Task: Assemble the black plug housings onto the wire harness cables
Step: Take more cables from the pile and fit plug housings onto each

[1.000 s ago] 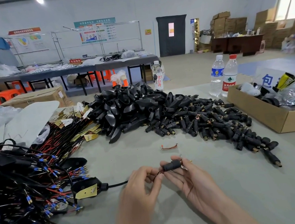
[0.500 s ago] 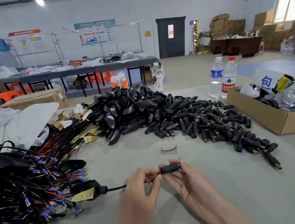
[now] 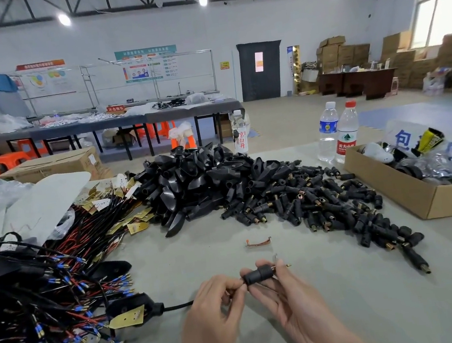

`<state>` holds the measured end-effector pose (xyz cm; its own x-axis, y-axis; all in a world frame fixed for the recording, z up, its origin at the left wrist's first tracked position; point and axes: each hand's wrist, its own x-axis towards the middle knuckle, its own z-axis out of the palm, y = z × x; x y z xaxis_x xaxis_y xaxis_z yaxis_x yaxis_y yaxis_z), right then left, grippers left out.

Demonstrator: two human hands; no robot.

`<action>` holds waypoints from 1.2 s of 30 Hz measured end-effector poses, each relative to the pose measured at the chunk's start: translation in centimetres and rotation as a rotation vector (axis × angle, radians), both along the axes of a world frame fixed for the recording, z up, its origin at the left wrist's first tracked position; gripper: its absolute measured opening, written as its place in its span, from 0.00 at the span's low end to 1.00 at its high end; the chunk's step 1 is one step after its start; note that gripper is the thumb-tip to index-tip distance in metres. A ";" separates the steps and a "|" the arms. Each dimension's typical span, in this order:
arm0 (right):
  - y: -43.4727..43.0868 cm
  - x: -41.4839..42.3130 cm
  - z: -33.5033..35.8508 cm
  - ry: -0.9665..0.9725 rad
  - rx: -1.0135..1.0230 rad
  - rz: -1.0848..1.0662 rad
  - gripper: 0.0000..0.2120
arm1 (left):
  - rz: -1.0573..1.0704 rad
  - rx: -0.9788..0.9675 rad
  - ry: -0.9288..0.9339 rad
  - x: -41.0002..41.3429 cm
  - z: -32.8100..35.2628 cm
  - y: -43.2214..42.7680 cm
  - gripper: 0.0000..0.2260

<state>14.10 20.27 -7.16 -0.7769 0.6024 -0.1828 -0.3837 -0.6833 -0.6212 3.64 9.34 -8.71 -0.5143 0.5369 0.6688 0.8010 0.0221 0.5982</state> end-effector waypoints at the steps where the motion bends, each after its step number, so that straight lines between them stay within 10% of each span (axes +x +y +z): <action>1: 0.0 -0.1 -0.2 -0.002 0.014 -0.012 0.19 | 0.001 -0.013 -0.004 0.0 0.0 0.0 0.03; 36: -0.4 0.4 0.3 -0.061 0.246 -0.045 0.16 | -0.146 -0.057 -0.257 -0.2 -0.6 0.1 0.06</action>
<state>14.51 19.82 -6.90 -0.7406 0.6680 -0.0723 -0.3667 -0.4920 -0.7896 3.44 9.44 -9.34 -0.5776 0.6506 0.4930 0.6206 -0.0424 0.7830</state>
